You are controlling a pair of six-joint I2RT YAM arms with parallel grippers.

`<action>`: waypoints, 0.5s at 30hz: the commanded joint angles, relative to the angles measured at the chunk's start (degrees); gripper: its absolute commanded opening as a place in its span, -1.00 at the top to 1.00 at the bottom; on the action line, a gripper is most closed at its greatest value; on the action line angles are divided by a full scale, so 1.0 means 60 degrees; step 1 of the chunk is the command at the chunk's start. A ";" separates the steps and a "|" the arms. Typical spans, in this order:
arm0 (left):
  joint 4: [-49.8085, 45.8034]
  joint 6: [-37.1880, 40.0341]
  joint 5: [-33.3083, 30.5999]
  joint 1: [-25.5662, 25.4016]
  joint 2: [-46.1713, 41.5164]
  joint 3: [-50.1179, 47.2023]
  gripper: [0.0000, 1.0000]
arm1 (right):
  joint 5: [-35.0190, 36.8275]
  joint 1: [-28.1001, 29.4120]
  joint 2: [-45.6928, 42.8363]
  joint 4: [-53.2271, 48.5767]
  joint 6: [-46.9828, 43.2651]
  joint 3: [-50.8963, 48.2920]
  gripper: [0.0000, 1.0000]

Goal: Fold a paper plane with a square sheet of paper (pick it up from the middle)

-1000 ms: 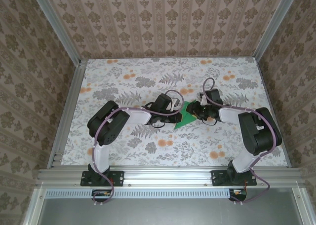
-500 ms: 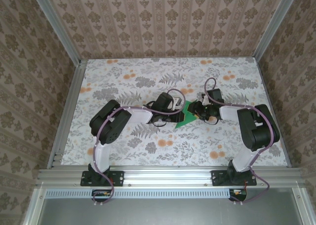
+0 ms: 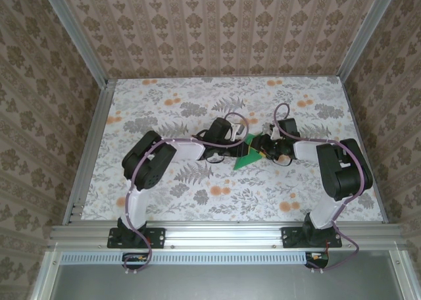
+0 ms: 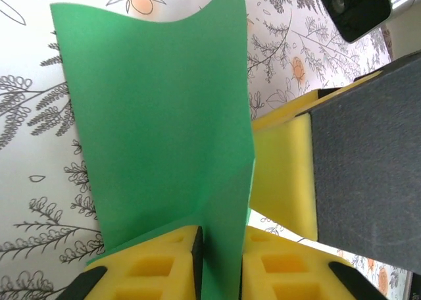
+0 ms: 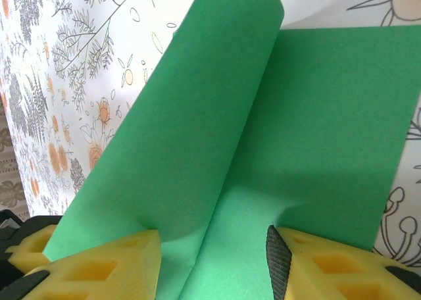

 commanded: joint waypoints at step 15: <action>0.0443 -0.0419 0.0921 0.0250 0.0498 0.0181 0.75 | -0.0665 -0.0144 -0.0150 0.1219 -0.0337 -0.0608 0.06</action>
